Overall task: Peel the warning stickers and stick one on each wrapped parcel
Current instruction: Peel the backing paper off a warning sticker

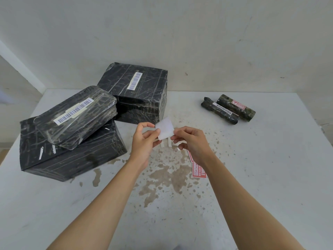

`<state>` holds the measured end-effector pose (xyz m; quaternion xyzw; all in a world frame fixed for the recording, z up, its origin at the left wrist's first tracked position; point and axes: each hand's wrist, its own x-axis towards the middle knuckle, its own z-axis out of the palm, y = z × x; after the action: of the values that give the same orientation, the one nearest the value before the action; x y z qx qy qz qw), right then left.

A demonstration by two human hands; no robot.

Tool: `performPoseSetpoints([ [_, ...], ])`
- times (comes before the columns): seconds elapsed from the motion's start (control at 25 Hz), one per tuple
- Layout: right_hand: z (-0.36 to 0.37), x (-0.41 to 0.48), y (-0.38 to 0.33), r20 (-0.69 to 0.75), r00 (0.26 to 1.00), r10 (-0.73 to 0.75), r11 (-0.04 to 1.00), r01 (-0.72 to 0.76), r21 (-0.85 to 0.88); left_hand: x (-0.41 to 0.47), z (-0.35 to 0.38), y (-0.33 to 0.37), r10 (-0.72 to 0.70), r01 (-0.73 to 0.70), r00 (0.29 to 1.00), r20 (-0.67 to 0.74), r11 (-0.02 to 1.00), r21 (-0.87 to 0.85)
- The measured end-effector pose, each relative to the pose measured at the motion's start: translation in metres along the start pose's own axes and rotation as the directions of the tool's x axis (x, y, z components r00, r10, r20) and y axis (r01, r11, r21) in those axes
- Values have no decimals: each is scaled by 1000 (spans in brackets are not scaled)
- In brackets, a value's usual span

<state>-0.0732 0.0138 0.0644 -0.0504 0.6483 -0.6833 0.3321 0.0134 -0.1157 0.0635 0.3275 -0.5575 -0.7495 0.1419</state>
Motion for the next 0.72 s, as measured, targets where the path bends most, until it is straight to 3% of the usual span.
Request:
performPoseSetpoints([
  [0.16,3,-2,2,-41,999,-22,999,24,49,-3,3,0,-93,94,996,16,989,-118],
  [0.36,4,-4,3,-84,988,-133,991,134,4,-7,7,0,-2,2,1000,-7,999,33],
  [0.48,5,-4,1,-83,966,-244,966,235,-105,-7,7,2,12,-11,1000,-27,999,36],
  [0.72,6,-3,-1,-84,947,-309,939,290,-185,-8,11,6,24,-24,1000,19,1000,13],
])
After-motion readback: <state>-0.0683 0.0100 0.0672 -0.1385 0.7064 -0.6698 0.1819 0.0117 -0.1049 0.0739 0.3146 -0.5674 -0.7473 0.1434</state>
